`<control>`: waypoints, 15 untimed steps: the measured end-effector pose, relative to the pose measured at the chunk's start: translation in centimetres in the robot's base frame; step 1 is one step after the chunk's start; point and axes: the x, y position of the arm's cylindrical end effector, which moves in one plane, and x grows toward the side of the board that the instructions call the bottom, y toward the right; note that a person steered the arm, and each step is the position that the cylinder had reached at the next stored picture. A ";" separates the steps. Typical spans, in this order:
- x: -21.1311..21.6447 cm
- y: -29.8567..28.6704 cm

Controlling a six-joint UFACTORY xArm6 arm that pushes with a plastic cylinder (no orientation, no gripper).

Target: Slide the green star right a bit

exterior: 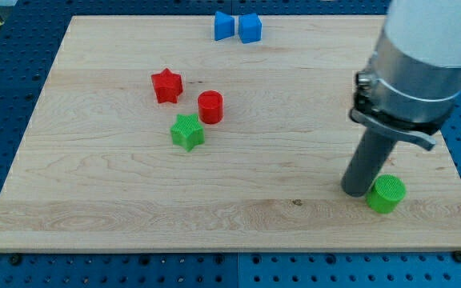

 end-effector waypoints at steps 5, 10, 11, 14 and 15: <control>-0.1 -10.2; -10.8 -31.5; -10.8 -25.8; -9.9 -23.2; -9.1 -22.9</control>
